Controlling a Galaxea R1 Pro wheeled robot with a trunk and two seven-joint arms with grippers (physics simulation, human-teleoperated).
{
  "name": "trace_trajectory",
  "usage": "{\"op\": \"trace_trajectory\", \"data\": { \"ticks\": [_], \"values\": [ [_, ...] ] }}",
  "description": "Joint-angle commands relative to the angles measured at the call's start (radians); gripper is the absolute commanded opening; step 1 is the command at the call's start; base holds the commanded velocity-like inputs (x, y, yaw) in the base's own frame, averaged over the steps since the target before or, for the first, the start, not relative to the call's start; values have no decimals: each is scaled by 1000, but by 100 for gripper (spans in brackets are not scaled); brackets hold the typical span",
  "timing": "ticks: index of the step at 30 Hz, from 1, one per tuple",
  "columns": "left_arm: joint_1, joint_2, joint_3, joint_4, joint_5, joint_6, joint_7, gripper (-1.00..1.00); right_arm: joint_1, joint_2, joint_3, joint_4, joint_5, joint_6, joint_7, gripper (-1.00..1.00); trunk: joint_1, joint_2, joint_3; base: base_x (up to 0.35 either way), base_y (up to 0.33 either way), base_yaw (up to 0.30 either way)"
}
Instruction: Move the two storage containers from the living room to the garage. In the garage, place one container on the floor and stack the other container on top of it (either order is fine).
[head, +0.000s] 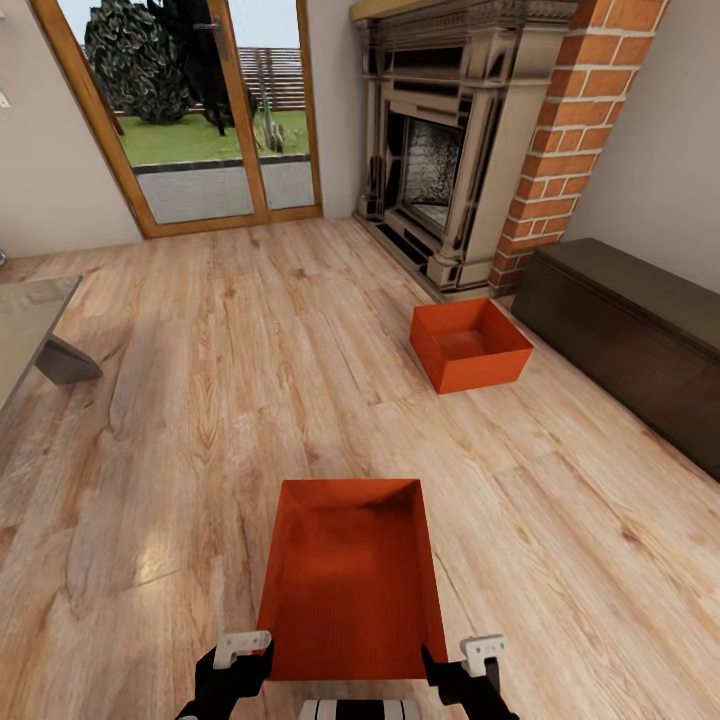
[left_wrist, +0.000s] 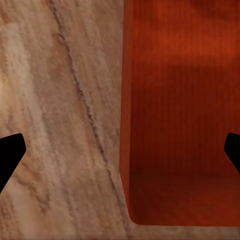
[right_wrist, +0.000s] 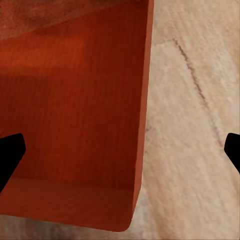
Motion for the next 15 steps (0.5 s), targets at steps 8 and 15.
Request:
{"op": "trace_trajectory", "data": {
  "ticks": [8,15],
  "values": [
    [0,1,-2,-3,7,2,9,100,-9,0,-2,-22,30,-1,-1,100,0,0,-1,0,0,0],
    [0,1,-2,-4,6,2,10,100,-11,0,-3,-28,31,-1,-2,100,23,-42,-19,0,0,0]
  ]
}}
